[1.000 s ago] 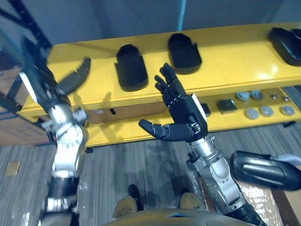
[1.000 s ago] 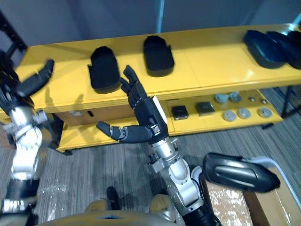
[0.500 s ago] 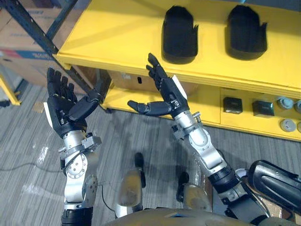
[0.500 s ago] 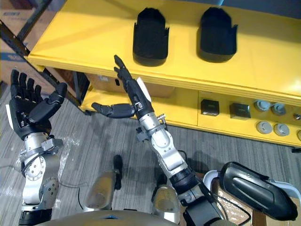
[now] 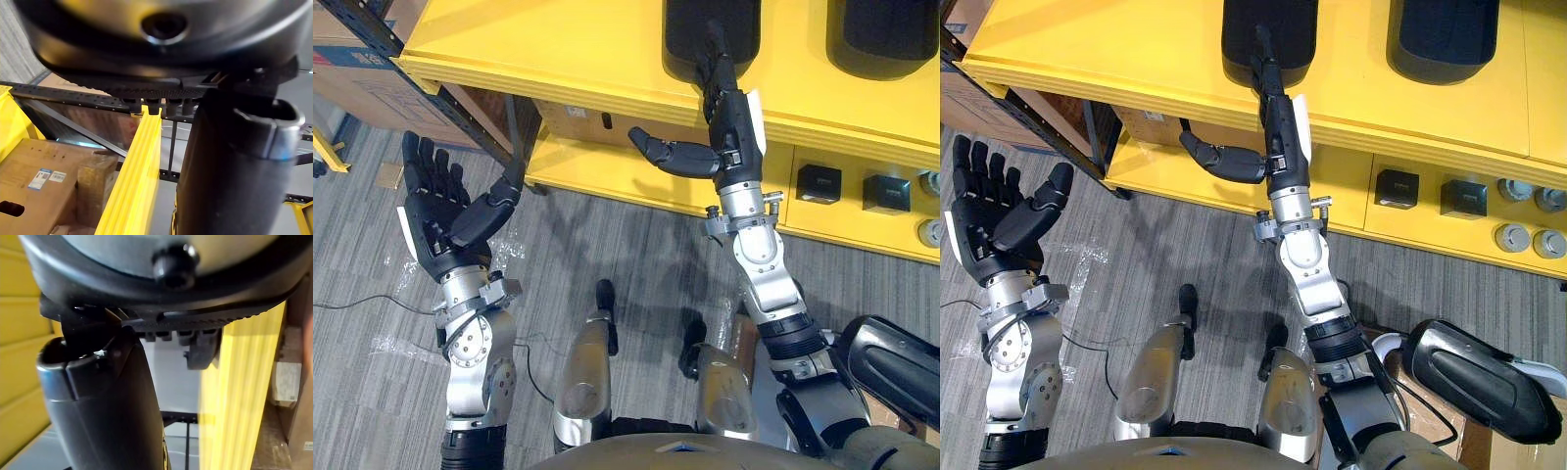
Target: Walk over and take three plastic housings, then place them on the shelf
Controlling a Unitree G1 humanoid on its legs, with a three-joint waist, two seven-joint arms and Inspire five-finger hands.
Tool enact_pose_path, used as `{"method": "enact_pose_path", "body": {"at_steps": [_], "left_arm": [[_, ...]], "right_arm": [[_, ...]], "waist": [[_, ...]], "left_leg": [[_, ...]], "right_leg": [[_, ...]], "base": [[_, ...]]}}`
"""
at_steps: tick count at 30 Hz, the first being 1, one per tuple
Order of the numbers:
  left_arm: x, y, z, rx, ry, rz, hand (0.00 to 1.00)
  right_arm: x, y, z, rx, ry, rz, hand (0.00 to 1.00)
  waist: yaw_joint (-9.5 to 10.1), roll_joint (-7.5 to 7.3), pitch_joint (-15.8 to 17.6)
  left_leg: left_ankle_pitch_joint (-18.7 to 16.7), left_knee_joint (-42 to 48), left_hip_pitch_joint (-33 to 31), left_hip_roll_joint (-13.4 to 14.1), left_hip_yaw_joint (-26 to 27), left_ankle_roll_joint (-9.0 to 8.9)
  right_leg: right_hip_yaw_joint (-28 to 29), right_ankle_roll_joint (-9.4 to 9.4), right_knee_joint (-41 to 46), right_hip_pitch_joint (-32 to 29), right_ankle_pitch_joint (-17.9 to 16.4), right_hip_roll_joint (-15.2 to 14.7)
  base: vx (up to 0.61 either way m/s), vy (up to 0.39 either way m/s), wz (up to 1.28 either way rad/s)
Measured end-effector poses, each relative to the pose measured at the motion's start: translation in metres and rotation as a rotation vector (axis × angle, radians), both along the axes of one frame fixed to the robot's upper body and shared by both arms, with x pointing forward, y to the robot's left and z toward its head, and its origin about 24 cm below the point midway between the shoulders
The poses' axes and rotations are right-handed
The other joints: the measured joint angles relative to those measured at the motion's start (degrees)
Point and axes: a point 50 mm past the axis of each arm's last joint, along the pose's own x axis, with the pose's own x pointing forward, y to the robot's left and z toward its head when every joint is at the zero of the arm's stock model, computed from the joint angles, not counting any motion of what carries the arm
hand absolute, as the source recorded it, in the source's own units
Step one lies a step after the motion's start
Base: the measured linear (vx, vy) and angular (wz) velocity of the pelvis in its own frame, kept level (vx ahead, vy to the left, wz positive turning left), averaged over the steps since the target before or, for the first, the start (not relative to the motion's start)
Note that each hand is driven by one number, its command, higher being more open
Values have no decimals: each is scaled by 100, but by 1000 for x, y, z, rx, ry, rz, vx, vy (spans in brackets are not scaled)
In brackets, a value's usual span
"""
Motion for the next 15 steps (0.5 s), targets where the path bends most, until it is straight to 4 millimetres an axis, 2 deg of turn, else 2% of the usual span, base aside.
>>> {"method": "enact_pose_path", "body": {"at_steps": [10, 15], "left_arm": [[8, 1, -3, -17, 10, 3, 100], [8, 1, -6, -41, 16, -3, 100]], "right_arm": [[-2, 2, 4, -37, -9, 56, 100], [0, 4, 8, -46, -18, 71, 100]], "waist": [[0, 3, 14], [28, 2, 30]], "left_leg": [[-83, 228, -149, 34, -34, 5], [-132, 256, -181, 45, -52, -57]], "right_leg": [[6, -1, 191, -120, -79, 0], [-5, -45, 246, -154, -129, 2]], "base": [[0, -4, 0], [0, 0, 0]]}}
